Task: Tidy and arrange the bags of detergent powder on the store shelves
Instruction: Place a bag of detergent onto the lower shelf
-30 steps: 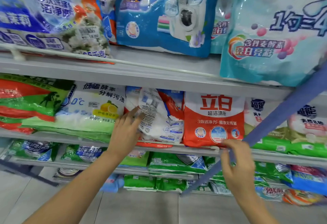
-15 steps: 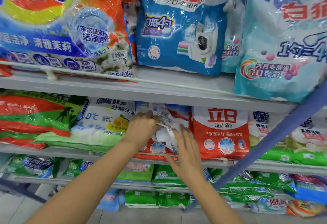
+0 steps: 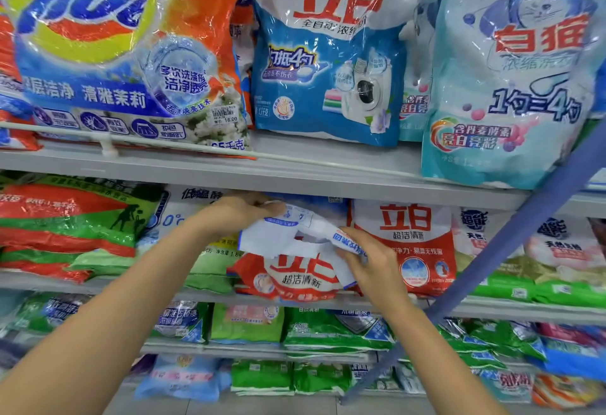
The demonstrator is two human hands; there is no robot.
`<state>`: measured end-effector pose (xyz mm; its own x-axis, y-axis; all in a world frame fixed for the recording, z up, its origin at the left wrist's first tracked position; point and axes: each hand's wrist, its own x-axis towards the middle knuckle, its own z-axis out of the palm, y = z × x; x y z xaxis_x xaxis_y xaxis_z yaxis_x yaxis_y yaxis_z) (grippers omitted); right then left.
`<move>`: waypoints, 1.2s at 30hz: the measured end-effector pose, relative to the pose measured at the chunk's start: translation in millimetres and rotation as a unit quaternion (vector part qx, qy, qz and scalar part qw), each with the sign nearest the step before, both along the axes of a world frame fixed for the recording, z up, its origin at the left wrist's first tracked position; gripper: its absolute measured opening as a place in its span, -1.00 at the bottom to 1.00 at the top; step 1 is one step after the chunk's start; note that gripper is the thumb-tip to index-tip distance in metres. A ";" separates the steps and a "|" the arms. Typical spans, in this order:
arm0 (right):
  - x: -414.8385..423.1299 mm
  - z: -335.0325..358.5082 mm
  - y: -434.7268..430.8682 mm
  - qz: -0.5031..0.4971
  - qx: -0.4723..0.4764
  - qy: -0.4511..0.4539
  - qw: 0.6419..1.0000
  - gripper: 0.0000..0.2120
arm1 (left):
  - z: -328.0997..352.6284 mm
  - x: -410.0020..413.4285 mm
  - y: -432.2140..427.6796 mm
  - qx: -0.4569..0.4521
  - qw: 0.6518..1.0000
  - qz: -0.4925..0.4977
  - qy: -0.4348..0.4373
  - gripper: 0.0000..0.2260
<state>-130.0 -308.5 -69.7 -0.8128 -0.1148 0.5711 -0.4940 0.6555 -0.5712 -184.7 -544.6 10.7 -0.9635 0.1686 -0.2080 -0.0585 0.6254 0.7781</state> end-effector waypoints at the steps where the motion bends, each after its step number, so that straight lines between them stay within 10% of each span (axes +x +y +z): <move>1: -1.5 6.9 1.9 0.014 -0.008 -0.013 1.000 -0.66 | -4.8 -1.1 -2.5 0.072 0.997 0.033 -0.015 -0.84; 7: -3.1 37.4 1.3 0.056 -0.153 -0.167 0.972 -0.79 | -25.4 13.7 -1.6 0.390 0.914 0.078 -0.083 -0.64; 14: -15.3 48.2 4.1 0.021 -0.146 -0.302 0.942 -0.60 | -87.6 48.1 -5.9 0.311 0.921 -0.045 -0.231 -0.08; 17: -16.0 57.4 4.7 0.064 -0.186 -0.416 0.888 -0.66 | -105.6 54.3 4.9 0.261 0.947 0.013 -0.187 -0.30; 22: -10.4 60.1 5.3 0.067 -0.069 -0.414 0.905 -0.65 | -115.0 60.0 16.7 0.235 0.965 0.068 -0.090 -0.92; 29: -23.8 60.4 19.5 0.009 -0.140 -0.419 0.897 -0.53 | -99.5 59.2 19.2 0.296 0.943 0.077 -0.132 -0.78; 36: -22.1 55.5 29.7 0.031 -0.187 -0.362 0.913 -0.90 | -93.1 59.4 27.8 0.400 0.893 0.128 -0.162 -0.75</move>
